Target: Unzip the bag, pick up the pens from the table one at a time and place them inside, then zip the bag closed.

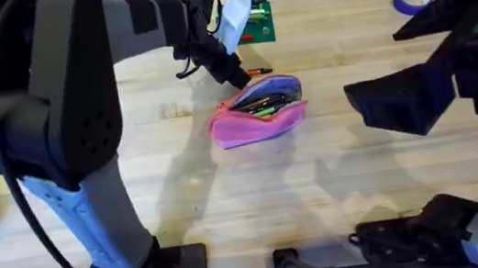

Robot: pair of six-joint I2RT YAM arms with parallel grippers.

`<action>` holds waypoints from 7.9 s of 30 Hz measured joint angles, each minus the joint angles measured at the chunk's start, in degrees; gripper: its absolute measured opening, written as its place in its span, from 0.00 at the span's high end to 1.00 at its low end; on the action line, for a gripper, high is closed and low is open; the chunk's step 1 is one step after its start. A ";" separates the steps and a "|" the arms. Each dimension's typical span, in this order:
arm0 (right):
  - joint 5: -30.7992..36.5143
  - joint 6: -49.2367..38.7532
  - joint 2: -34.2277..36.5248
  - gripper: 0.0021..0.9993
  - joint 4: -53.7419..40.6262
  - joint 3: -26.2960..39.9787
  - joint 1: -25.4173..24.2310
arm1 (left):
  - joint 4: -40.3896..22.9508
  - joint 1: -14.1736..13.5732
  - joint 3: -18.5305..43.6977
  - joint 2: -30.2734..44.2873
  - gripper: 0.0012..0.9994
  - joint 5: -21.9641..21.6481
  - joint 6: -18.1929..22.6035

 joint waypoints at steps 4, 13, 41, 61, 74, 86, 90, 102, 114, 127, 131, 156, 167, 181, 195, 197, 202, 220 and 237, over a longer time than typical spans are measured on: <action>0.00 0.00 0.00 0.00 0.02 0.00 0.00 | -0.07 -0.04 0.00 0.00 0.84 0.17 -0.18; 0.00 0.00 0.00 0.00 0.00 0.00 0.00 | -0.23 -0.25 0.19 0.00 0.96 0.61 -0.08; 0.00 0.00 0.00 0.00 0.24 0.00 0.00 | -12.30 -4.97 2.93 -19.22 0.96 -12.04 -12.85; 0.00 0.00 0.00 0.00 1.07 0.00 0.00 | -22.87 -16.47 2.97 -24.81 0.96 -10.89 -29.25; 0.00 -0.02 0.00 0.00 1.16 0.00 0.00 | -23.82 -19.02 3.04 -22.53 0.96 -10.84 -32.44; 0.00 -0.02 0.00 0.00 1.52 0.00 0.00 | -23.23 -19.02 3.06 -13.78 0.96 -12.83 -32.92; 0.00 -0.02 0.00 0.00 2.17 0.00 0.00 | -23.30 -19.06 3.06 -13.09 0.96 -13.93 -32.87; 0.02 -0.02 0.00 0.00 2.19 0.00 0.00 | -27.87 -19.08 3.06 -12.59 0.96 -18.84 -32.63; 0.02 -0.02 0.00 0.00 2.19 0.00 0.00 | -26.34 -19.34 3.06 -12.59 0.01 -19.17 -30.17; 0.09 -0.02 0.01 0.00 2.19 0.00 0.00 | -26.33 -19.39 3.06 -13.13 0.01 -19.19 -28.42; 0.20 -0.02 0.00 0.00 2.19 0.00 0.00 | -26.36 -19.03 3.06 -16.83 0.01 -19.24 -28.00; 0.20 -0.02 0.00 0.00 2.19 0.00 0.00 | -39.77 -5.18 3.13 -31.60 0.00 -16.42 -15.82; 0.20 -0.02 0.00 0.00 2.19 0.00 0.00 | -43.73 4.81 3.13 -32.28 0.00 -8.10 -5.18; 0.24 -0.02 0.00 0.00 2.21 0.00 0.00 | -46.77 20.43 -0.90 -38.80 0.00 5.91 11.94; 1.46 -0.02 0.00 0.00 2.19 0.00 0.00 | -36.20 34.07 -22.49 -47.50 0.00 18.43 29.77; 1.46 -0.02 0.00 0.00 2.20 0.00 0.00 | -33.31 35.97 -24.63 -47.47 0.00 19.81 30.67; 1.46 -0.02 0.00 0.00 2.19 0.00 0.00 | -28.21 37.97 -26.12 -47.47 0.00 21.02 31.85; 1.44 0.48 0.00 0.00 2.19 0.00 0.00 | -28.09 37.97 -26.12 -41.98 0.01 25.69 44.08; 1.44 5.16 0.01 0.00 0.11 0.00 0.00 | -27.61 37.97 -26.12 -35.15 0.01 31.47 46.53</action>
